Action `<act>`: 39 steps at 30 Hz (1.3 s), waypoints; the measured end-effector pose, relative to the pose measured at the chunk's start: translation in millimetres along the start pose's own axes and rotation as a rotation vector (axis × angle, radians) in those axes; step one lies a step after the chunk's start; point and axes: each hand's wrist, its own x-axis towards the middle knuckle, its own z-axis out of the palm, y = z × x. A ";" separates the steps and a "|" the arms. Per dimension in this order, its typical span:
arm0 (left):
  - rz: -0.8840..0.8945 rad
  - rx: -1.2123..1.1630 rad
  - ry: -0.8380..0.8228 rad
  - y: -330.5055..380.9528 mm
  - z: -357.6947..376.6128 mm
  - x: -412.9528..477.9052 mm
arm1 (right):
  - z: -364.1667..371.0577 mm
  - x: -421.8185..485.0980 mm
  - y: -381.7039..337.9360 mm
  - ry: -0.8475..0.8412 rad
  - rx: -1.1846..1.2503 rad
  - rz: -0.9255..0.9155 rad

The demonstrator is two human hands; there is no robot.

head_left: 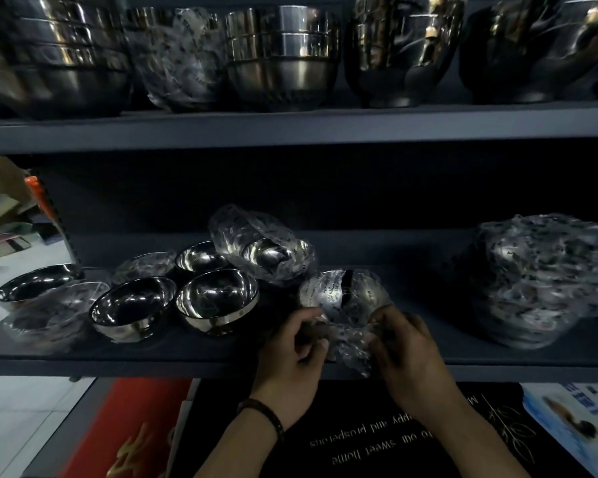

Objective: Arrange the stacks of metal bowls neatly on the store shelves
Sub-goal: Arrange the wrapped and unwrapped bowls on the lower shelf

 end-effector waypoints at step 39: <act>-0.132 -0.180 0.148 -9.5 -84.2 26.0 | 63.7 171.2 -118.0 -0.208 -0.659 -0.216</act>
